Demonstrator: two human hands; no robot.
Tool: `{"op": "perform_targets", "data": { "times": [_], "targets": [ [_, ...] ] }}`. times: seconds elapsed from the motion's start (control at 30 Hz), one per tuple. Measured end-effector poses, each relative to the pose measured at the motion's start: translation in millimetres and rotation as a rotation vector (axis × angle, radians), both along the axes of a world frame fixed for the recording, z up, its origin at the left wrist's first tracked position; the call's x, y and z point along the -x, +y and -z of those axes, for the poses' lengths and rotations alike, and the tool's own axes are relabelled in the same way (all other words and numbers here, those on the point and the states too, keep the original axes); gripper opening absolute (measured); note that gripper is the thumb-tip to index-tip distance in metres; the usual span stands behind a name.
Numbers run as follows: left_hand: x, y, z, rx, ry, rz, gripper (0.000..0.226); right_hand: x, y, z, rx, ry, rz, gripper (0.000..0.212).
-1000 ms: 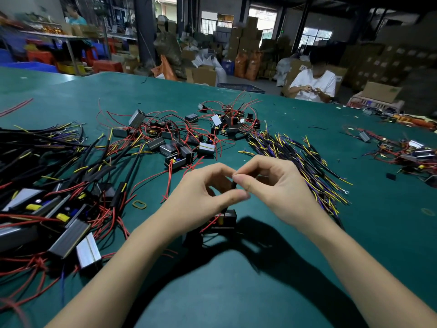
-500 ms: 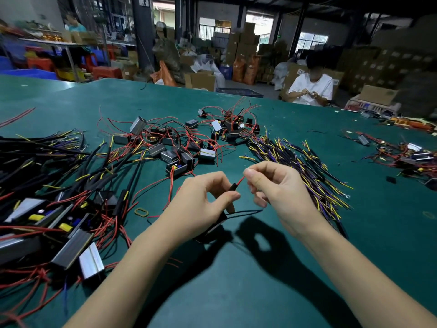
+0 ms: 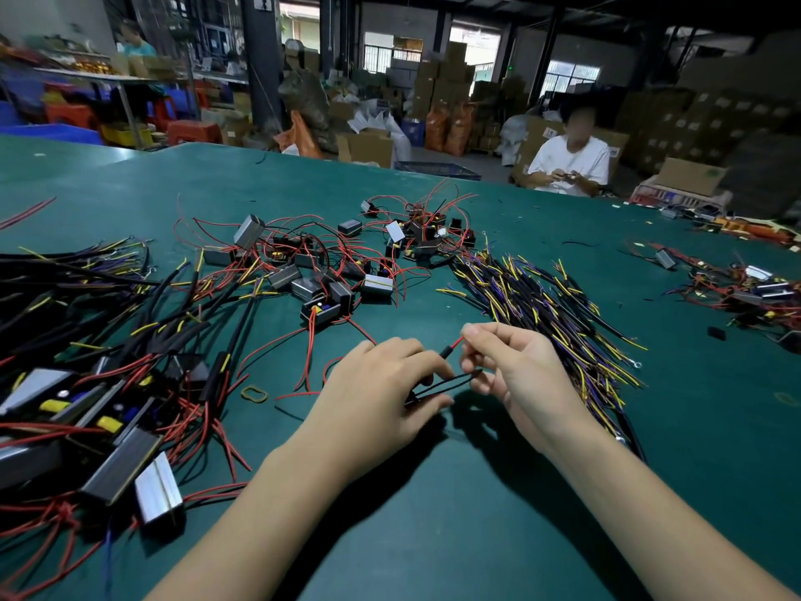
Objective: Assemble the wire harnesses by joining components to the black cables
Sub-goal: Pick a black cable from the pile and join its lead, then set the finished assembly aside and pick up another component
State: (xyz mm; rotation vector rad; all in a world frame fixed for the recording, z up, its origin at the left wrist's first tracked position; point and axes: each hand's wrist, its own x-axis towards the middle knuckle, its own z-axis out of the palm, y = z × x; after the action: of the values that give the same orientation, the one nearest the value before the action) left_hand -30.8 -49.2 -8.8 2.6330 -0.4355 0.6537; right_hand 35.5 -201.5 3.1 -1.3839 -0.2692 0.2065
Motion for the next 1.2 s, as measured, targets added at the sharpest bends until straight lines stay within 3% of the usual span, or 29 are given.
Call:
{"op": "perform_targets", "data": {
  "times": [0.13, 0.27, 0.33, 0.47, 0.67, 0.77, 0.9, 1.07, 1.13, 1.2],
  "targets": [
    [-2, -2, 7, 0.087, -0.075, -0.038, 0.016, -1, -2, 1, 0.030, 0.001, -0.016, 0.017],
    [-5, -1, 16, 0.479, -0.076, -0.151, 0.007, -24, -3, -15, 0.171, -0.086, -0.065, 0.017],
    [-8, 0, 16, 0.673, -0.103, -0.224, 0.009, -55, 2, -28, 0.368, -0.236, 0.022, 0.022],
    [-17, 5, 16, 0.949, -0.117, -0.321, 0.013, -132, 29, -31, 0.972, -0.573, 0.253, 0.026],
    [-22, 12, 19, 1.011, -0.134, -0.353, 0.013, -199, 73, -5, 1.655, -0.802, 0.249, 0.032],
    [-24, 12, 20, 1.031, -0.132, -0.357, 0.016, -217, 81, 3, 1.832, -0.818, 0.238, 0.034],
    [-23, 10, 21, 1.023, -0.124, -0.335, 0.017, -229, 84, 11, 1.847, -0.890, 0.214, 0.037],
    [-23, 10, 22, 1.031, -0.106, -0.325, 0.013, -227, 82, 12, 1.739, -1.150, 0.183, 0.026],
    [-22, 11, 20, 1.048, -0.099, -0.318, 0.011, -217, 77, 10, 1.544, -1.165, 0.195, 0.021],
    [-20, 10, 18, 1.056, -0.092, -0.320, 0.011, -194, 74, 4, 1.136, -1.027, 0.262, 0.010]
  ]
}}
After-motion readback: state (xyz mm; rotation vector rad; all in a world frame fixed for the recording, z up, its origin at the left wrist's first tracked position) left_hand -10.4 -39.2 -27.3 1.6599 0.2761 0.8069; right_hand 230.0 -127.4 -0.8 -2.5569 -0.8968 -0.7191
